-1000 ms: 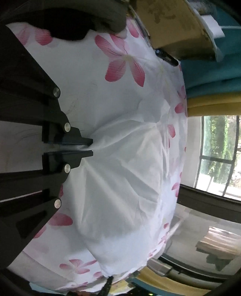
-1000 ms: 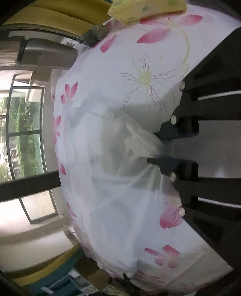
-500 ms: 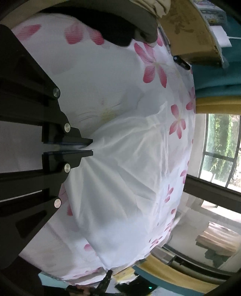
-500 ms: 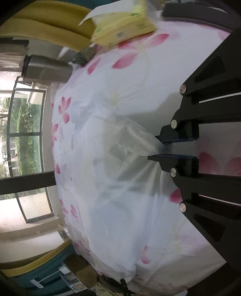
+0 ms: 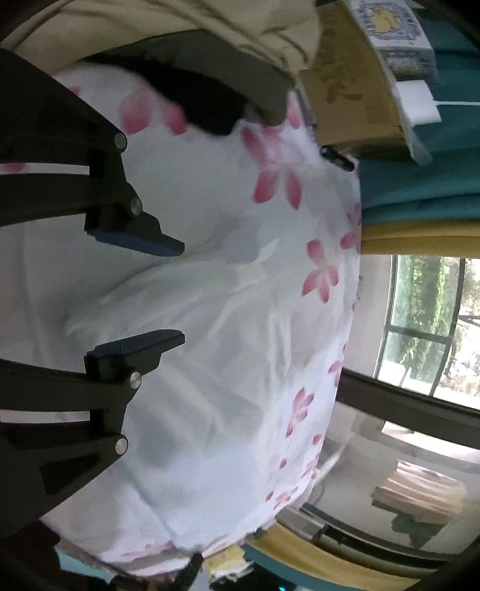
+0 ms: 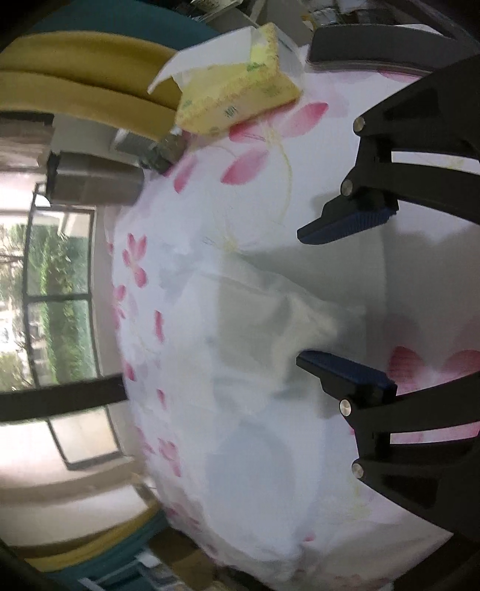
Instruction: Fold large clothes
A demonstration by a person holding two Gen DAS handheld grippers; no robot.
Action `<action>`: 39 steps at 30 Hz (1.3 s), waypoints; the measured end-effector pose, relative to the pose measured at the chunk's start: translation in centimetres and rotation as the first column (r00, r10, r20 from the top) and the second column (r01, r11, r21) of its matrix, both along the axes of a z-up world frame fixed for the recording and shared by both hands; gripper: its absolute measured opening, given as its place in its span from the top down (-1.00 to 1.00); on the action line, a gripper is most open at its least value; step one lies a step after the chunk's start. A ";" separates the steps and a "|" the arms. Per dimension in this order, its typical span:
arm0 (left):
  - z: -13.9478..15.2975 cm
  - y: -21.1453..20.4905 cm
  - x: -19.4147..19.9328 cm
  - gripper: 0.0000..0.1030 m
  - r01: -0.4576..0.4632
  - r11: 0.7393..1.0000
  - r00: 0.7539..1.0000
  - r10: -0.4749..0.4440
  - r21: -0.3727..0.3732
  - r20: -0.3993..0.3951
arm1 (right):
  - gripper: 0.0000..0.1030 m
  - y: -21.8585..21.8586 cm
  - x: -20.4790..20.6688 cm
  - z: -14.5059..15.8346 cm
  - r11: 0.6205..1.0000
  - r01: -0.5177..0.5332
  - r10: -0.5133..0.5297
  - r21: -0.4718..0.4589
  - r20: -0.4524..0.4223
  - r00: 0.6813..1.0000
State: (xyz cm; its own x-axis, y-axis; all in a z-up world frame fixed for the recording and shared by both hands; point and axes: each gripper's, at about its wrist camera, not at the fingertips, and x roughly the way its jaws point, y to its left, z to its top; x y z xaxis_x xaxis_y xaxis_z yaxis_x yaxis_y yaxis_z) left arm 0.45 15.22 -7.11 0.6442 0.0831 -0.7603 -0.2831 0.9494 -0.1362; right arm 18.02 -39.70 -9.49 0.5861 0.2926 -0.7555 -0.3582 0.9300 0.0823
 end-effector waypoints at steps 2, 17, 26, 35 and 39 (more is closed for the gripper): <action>0.1 1.0 1.3 0.15 -0.020 1.000 1.000 0.019 0.020 0.007 | -0.17 -0.1 0.5 0.5 1.000 0.018 -0.019 0.015 0.015 1.000; -4.0 6.4 7.5 0.15 -0.142 0.986 0.987 0.148 0.093 -0.065 | -0.20 5.4 9.7 0.5 0.988 -0.114 0.117 0.105 -0.020 0.993; -3.9 7.6 9.3 0.15 -0.174 0.974 0.980 0.186 0.146 -0.070 | -0.21 6.0 13.5 -2.3 0.992 -0.126 0.127 0.025 -0.097 0.987; -3.6 8.3 10.3 0.15 -0.194 0.962 0.971 0.216 0.191 -0.099 | -0.22 5.2 15.1 -2.2 0.993 -0.108 0.104 -0.053 -0.076 0.992; -2.2 8.0 9.4 0.15 -0.206 0.956 0.973 0.223 0.207 -0.062 | -0.22 5.4 14.1 -1.4 0.990 -0.079 0.074 -0.117 -0.043 0.996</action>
State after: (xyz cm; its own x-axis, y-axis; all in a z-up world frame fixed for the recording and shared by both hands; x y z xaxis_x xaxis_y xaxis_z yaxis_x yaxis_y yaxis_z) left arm 9.87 23.19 -9.30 0.5296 0.3664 -0.7650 -0.4852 0.8706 0.0810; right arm 32.16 -34.28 -10.92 0.5353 0.2427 -0.8091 -0.4271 0.9042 -0.0113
